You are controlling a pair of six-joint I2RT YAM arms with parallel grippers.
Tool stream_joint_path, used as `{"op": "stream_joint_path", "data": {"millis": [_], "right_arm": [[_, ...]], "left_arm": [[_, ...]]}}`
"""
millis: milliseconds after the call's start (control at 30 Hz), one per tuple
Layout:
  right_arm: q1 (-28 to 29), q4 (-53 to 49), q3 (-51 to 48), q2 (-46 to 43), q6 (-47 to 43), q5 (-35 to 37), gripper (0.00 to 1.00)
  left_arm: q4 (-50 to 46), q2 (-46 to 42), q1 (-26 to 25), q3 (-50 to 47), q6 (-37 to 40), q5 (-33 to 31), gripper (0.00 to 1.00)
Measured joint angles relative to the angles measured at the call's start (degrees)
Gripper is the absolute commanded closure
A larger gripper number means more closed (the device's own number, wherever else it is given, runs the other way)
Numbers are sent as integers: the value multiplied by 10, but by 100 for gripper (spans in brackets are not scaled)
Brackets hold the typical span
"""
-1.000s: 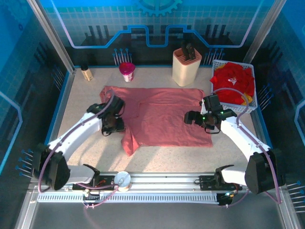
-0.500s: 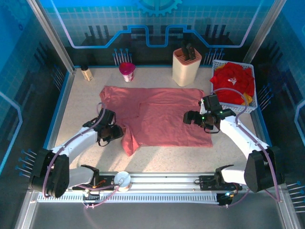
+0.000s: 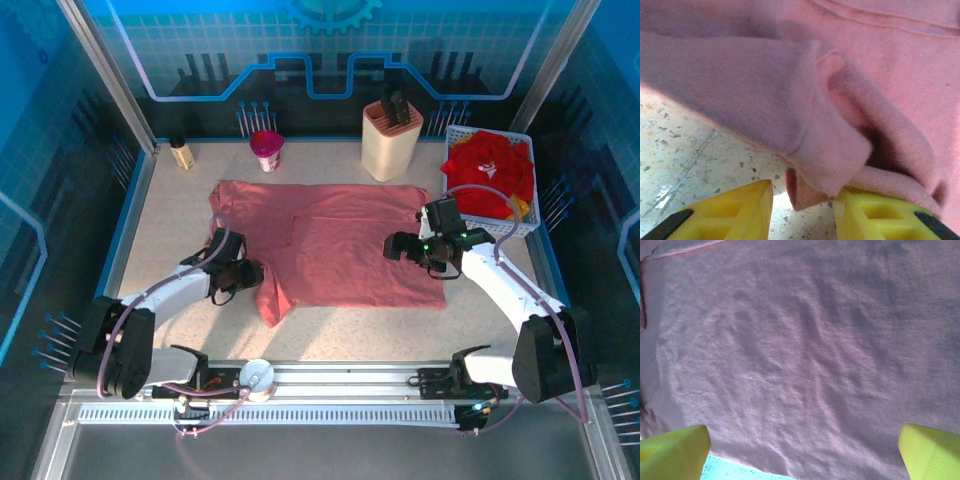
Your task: Fold and stack the t-shirts
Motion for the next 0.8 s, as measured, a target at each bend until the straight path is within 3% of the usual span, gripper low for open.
{"op": "stream_joint_path", "data": {"millis": [267, 533, 800], "right_arm": [[0, 0, 0, 0, 0, 0, 3], [0, 0, 0, 0, 0, 0, 3], [0, 0, 0, 0, 0, 0, 3]], "left_arm": [[8, 31, 0, 13, 6, 0, 68], [6, 31, 0, 32, 15, -2, 88], [-42, 32, 0, 55, 12, -6, 100]]}}
